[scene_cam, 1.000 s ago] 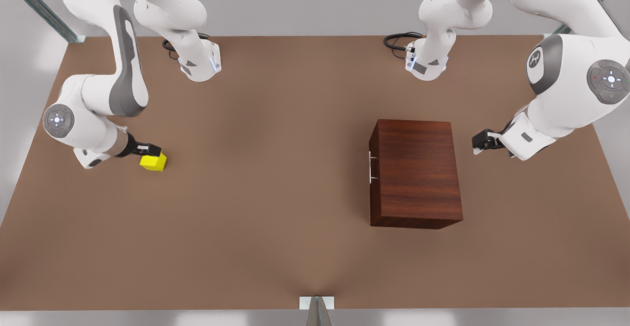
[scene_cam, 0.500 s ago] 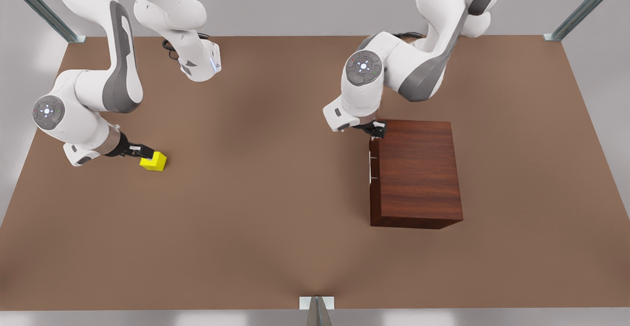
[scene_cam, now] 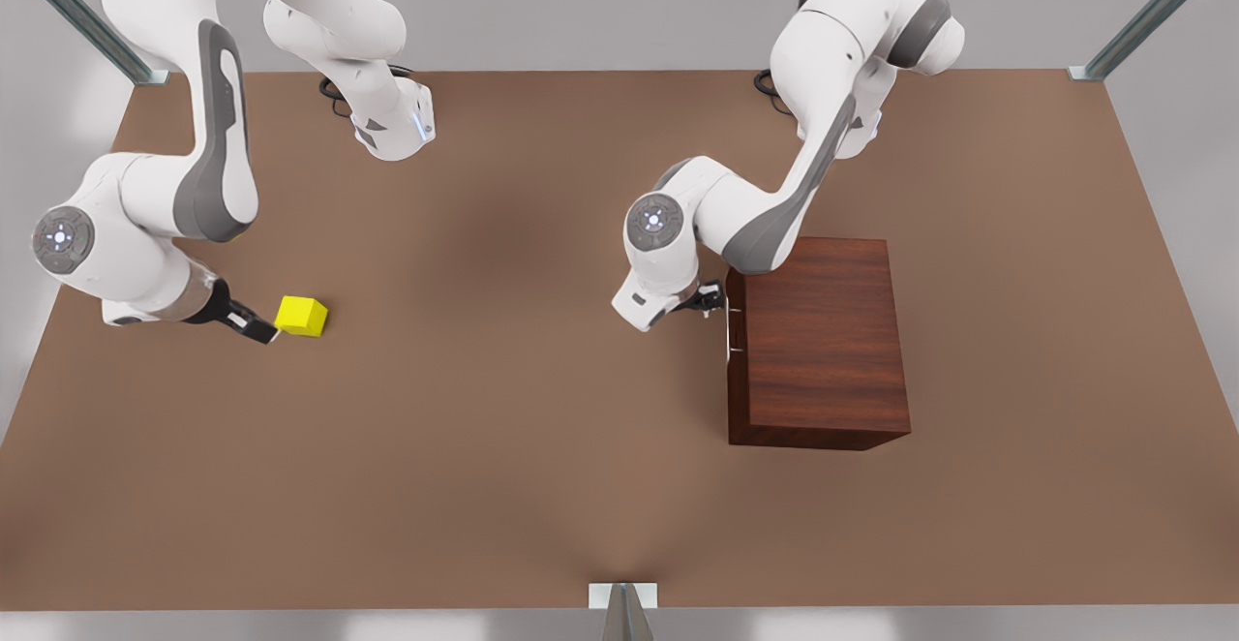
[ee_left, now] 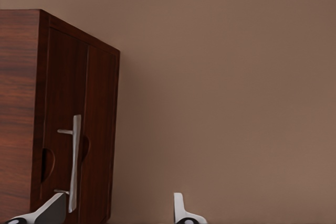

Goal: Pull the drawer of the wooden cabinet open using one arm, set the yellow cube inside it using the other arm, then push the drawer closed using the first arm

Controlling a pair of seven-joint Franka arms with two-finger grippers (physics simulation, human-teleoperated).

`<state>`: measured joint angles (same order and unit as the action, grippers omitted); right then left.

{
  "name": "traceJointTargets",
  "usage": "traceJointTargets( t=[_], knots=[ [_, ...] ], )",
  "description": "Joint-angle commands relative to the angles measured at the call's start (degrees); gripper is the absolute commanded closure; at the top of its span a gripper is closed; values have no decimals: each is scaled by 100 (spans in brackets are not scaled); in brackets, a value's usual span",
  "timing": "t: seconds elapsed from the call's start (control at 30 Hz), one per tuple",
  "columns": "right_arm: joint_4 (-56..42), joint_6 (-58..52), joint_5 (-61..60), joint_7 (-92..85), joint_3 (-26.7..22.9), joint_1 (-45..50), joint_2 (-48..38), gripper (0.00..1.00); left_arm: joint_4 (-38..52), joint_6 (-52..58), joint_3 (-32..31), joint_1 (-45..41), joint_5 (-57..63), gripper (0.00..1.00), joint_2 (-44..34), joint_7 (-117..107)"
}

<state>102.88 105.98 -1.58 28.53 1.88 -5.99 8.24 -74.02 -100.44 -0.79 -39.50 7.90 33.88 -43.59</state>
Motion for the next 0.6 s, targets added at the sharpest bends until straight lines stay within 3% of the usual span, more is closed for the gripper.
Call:
traceJointTargets(
  t=[0.0,0.3,0.4,0.57],
  knots=[
    [4,81,27,2877,5,28,37,0,-112,-538,0,3,10,0,-4,-1319],
    [1120,1768,-17,4741,23,-104,-42,0,-780,-599,-9,-137,1100,0,48,-915],
    [1568,2111,9,4741,14,-121,-112,0,-868,-670,-9,-146,1223,0,128,-739],
    [1490,2041,0,4767,5,-156,-112,0,-982,-652,0,-146,1320,0,93,-651]
  ],
)
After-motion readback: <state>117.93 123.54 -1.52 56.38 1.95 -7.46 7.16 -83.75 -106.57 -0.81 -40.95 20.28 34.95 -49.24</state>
